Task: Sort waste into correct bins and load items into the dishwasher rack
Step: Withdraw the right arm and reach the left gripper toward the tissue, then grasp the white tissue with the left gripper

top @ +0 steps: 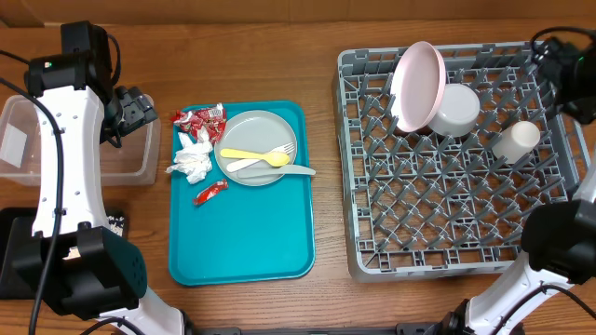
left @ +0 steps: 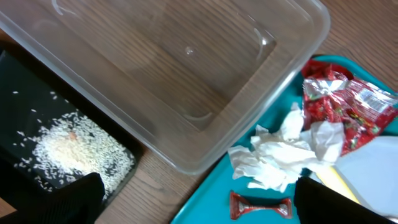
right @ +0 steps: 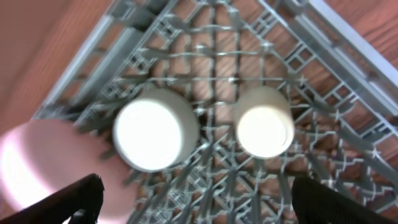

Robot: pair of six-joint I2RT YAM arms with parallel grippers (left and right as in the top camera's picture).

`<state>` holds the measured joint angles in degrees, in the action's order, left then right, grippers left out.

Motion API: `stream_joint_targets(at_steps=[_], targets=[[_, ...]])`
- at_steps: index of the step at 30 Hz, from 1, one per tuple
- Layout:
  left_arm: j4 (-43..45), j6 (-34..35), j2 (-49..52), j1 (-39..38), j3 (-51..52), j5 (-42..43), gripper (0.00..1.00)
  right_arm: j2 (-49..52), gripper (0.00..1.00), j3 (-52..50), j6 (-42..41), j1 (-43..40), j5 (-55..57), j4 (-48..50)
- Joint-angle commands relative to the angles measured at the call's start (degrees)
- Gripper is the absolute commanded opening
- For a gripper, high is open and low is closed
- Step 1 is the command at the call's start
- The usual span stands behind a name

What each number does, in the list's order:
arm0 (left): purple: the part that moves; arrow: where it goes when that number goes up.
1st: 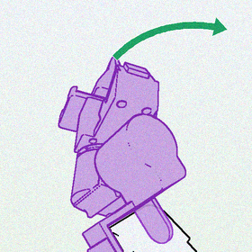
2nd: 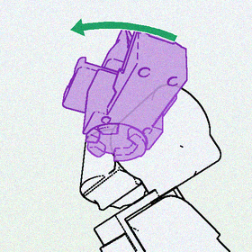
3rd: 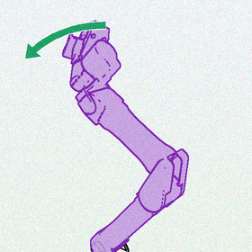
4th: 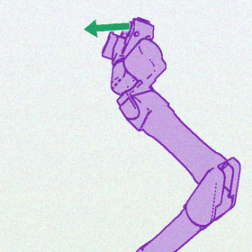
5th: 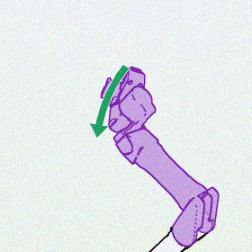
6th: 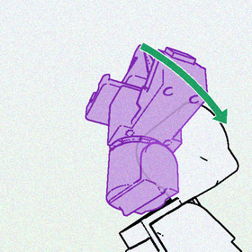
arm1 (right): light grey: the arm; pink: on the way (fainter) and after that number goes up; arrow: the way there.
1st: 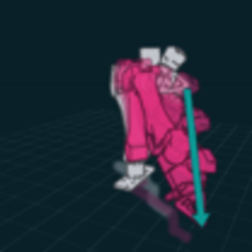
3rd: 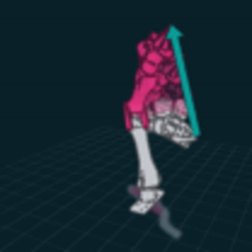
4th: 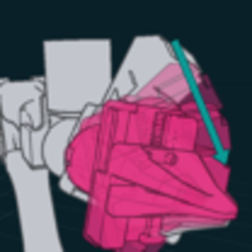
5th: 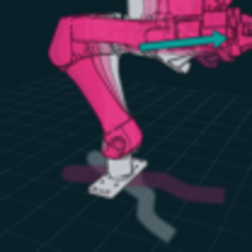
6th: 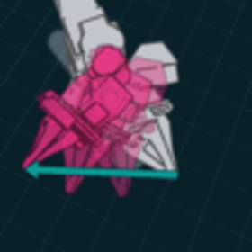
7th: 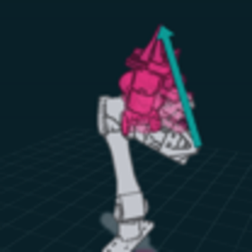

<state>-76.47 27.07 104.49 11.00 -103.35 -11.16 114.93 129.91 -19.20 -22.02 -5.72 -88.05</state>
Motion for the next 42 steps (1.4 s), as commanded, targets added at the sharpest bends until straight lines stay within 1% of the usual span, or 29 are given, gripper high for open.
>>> stream_joint_targets(at_steps=[1,3,4,7,8,11,13,18,21,23,28,33,38,40,42], targets=[[-0.22,0.24,0.42,0.31,-0.63,5.42,1.00,-0.48,1.00,7.17,4.61,0.15,-10.43,-3.04],[-0.20,-1.27,0.42,0.31,-0.63,10.05,1.00,-0.50,1.00,8.98,8.76,0.15,-18.21,-4.33],[-0.17,-2.60,0.42,0.28,-0.63,12.79,1.00,-0.50,1.00,9.55,11.45,0.22,-23.71,-4.96],[-0.17,-7.28,0.42,0.02,-0.63,20.04,1.00,-0.48,1.00,9.68,18.16,0.96,-34.99,-6.21],[-0.17,-10.10,0.42,-0.31,-0.63,22.73,1.00,-0.48,1.00,9.66,20.37,1.70,-36.61,-6.38],[-0.52,-13.99,0.42,-1.62,-0.61,26.01,1.00,-0.48,1.00,9.66,20.74,3.39,-34.75,-5.38],[-1.18,-14.38,0.42,-2.97,-0.61,26.03,1.00,-0.46,1.00,9.66,20.72,4.31,-34.45,-4.79],[-0.59,-14.88,0.42,-7.93,-0.61,24.74,0.95,-0.42,1.00,9.66,20.74,8.33,-34.42,-4.63],[0.52,-14.86,0.42,-10.23,-0.61,20.63,0.96,-0.42,1.00,9.66,20.74,10.84,-33.79,-4.44],[0.39,-14.84,0.42,-11.06,-0.61,18.16,1.00,-0.42,1.00,9.66,20.74,12.13,-31.87,-3.48],[-3.93,-13.33,0.42,-10.82,-0.61,11.74,1.00,-0.42,1.00,9.66,20.74,13.44,-24.33,-2.51],[-8.17,-11.50,0.42,-10.27,-0.61,11.82,1.00,-0.42,1.00,9.66,20.74,13.42,-22.14,-2.47],[-7.41,-12.63,0.46,-10.71,0.85,11.67,1.00,-0.42,1.00,9.66,20.74,13.38,-22.14,-2.47],[-5.40,-13.16,0.50,-10.71,2.95,9.11,1.00,-0.42,1.00,9.66,20.74,13.38,-22.14,-2.47],[-2.05,-13.38,0.52,-10.67,6.29,8.35,1.00,-0.42,1.00,9.66,20.74,13.38,-22.14,-2.47]])
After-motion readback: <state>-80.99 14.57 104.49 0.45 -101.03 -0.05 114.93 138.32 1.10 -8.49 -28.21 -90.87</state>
